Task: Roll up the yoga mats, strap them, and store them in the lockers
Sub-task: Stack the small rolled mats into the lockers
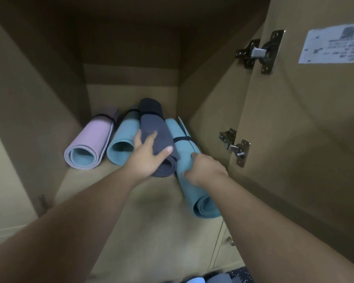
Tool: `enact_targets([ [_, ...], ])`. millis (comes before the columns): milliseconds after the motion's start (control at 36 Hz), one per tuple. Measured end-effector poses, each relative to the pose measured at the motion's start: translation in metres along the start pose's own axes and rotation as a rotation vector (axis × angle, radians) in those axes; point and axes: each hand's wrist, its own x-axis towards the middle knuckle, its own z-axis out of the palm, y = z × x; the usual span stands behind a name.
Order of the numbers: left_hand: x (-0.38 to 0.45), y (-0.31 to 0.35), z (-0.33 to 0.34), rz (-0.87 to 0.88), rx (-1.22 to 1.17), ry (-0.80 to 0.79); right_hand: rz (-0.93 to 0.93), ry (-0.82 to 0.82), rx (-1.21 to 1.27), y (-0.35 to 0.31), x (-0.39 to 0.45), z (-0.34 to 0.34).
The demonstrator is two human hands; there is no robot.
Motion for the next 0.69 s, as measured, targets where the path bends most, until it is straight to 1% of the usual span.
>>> enact_targets([
  [28,-0.005,-0.013,-0.001,0.063,-0.008,-0.020,0.001,0.008,0.012,0.000,0.003,0.000],
  [83,-0.016,-0.040,-0.003,0.154,0.092,-0.045,0.000,0.018,0.024,-0.001,0.009,0.000],
  [139,-0.024,-0.058,-0.002,0.183,0.207,-0.036,-0.007,0.030,0.010,-0.002,0.015,0.001],
  [222,-0.033,-0.070,0.005,0.201,0.254,0.026,-0.009,0.050,-0.028,-0.008,0.028,0.005],
  [278,-0.034,-0.074,0.009,0.185,0.334,0.047,-0.001,0.061,-0.045,-0.014,0.037,0.008],
  [333,-0.033,-0.073,0.011,0.112,0.406,0.044,0.014,0.070,-0.042,-0.019,0.046,0.011],
  [389,-0.032,-0.072,0.011,0.069,0.429,0.048,0.036,0.087,-0.025,-0.022,0.057,0.014],
  [500,-0.031,-0.072,0.010,0.087,0.422,0.039,0.097,0.099,0.029,-0.023,0.078,0.012],
  [556,-0.029,-0.073,0.010,0.089,0.423,0.033,0.098,0.179,0.070,-0.021,0.082,0.010],
  [639,-0.029,-0.072,0.009,0.087,0.441,0.010,0.022,0.444,0.128,-0.019,0.072,0.009],
  [694,-0.028,-0.071,0.008,0.077,0.448,-0.006,-0.039,0.577,0.113,-0.018,0.058,0.010],
])
